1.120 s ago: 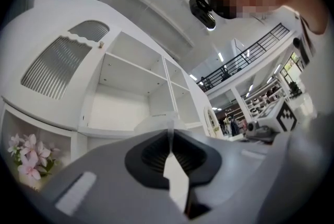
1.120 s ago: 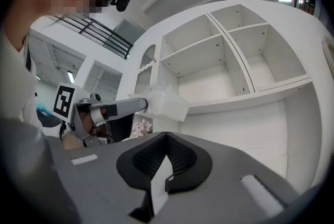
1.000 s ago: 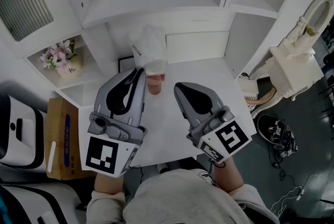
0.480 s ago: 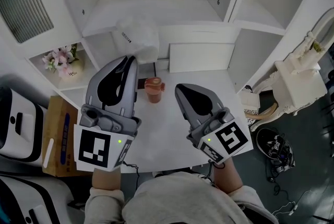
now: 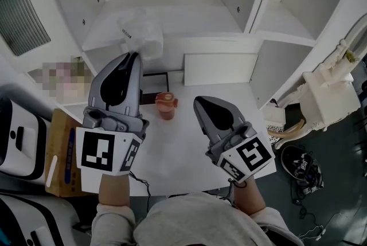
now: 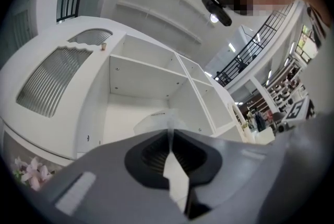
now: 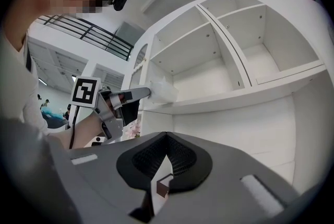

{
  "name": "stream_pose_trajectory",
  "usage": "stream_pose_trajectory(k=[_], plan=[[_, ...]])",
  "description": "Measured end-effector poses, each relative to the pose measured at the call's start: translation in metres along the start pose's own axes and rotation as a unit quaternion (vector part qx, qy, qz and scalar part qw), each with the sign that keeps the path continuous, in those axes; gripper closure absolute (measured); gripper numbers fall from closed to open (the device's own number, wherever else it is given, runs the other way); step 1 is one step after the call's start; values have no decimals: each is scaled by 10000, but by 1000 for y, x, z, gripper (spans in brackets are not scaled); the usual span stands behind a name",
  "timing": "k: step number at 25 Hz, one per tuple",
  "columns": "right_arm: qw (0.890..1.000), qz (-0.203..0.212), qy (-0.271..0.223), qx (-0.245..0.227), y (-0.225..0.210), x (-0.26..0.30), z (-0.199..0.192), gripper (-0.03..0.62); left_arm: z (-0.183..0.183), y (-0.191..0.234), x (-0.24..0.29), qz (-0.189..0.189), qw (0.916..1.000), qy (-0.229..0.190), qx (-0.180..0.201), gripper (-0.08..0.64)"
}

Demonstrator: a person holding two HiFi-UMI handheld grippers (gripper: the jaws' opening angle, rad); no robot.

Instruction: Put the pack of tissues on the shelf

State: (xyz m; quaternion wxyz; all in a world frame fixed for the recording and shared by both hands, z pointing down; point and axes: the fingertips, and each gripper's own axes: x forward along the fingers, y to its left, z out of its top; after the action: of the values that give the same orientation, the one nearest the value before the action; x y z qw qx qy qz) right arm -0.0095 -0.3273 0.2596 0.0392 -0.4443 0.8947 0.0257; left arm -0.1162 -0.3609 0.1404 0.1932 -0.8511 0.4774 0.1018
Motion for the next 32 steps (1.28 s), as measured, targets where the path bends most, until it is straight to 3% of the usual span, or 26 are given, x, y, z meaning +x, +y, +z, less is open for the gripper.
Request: stream_pose_trajectory(k=[7,15,32], plan=[[9999,-52,26,84,-15,5,-6,591,-16,13,25,122,9996,200,124,546],[9998,-65,59,170,-28,15,-11,591,-31,28,52,187,9992,367,-19,535],[9995,22,117,301,-43,27,-20,592,-43,39,75,410,9956,660,533,474]])
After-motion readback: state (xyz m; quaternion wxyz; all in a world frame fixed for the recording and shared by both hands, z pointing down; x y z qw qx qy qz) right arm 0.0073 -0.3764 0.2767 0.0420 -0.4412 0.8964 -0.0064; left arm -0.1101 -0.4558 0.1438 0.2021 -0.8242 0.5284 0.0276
